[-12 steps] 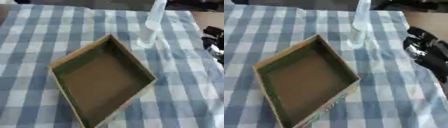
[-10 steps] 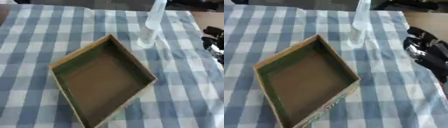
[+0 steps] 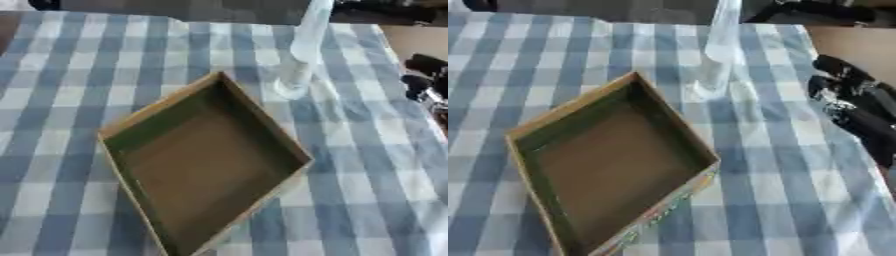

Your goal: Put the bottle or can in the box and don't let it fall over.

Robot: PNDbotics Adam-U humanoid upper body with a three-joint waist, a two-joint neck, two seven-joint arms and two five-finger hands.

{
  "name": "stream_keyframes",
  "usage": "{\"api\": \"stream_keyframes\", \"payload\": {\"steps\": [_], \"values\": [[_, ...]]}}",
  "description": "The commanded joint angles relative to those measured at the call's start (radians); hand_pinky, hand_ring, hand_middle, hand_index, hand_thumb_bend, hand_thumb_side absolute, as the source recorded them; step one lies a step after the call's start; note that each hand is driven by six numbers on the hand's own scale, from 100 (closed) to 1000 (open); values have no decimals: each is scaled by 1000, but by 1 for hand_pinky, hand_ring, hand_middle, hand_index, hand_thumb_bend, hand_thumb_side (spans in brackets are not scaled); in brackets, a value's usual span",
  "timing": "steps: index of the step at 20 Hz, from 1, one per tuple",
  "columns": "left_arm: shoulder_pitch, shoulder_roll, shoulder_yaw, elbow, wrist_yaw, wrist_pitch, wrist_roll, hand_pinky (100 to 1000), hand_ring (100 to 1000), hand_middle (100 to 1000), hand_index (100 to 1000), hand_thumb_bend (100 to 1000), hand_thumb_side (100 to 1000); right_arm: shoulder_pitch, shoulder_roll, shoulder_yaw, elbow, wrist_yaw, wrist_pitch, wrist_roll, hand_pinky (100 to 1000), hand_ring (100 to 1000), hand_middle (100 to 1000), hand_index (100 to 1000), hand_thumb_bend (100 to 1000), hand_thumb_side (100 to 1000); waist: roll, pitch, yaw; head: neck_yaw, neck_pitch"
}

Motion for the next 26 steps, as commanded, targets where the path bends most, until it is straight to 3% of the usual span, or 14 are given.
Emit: {"api": "stream_keyframes", "payload": {"steps": [1, 9, 12, 16, 20, 26], "values": [[-13, 22, 6, -19, 2, 0, -5, 1000, 1000, 1000, 713, 100, 566, -31, -53, -2, -6, -28, -9, 18, 1000, 1000, 1000, 1000, 100, 523, 3, -25, 3, -8, -16], [-18, 14, 1, -20, 5, 3, -15, 999, 1000, 1000, 703, 100, 566, -150, -79, 15, 99, 12, -29, 41, 1000, 1000, 1000, 1000, 100, 519, 6, -22, 15, -36, -7], [-18, 8, -2, -19, 8, 5, -19, 999, 1000, 1000, 701, 100, 566, -207, -71, 30, 156, 38, -25, 22, 1000, 1000, 1000, 1000, 100, 493, 12, -26, 15, -40, 36], [-16, 1, -2, -17, 10, 5, -21, 999, 1000, 1000, 700, 100, 565, -262, -65, 54, 211, 89, -27, -10, 1000, 1000, 1000, 1000, 100, 470, 20, -30, 15, -42, 61], [-14, 0, -5, -16, 11, 4, -24, 1000, 1000, 1000, 698, 100, 565, -299, -56, 76, 251, 101, -24, -24, 1000, 1000, 1000, 1000, 100, 523, 24, -31, 16, -46, 51], [-16, -2, -7, -15, 12, 4, -28, 1000, 1000, 1000, 696, 100, 565, -328, -45, 91, 283, 88, -15, -25, 1000, 1000, 1000, 1000, 100, 523, 25, -31, 18, -50, 16]]}}
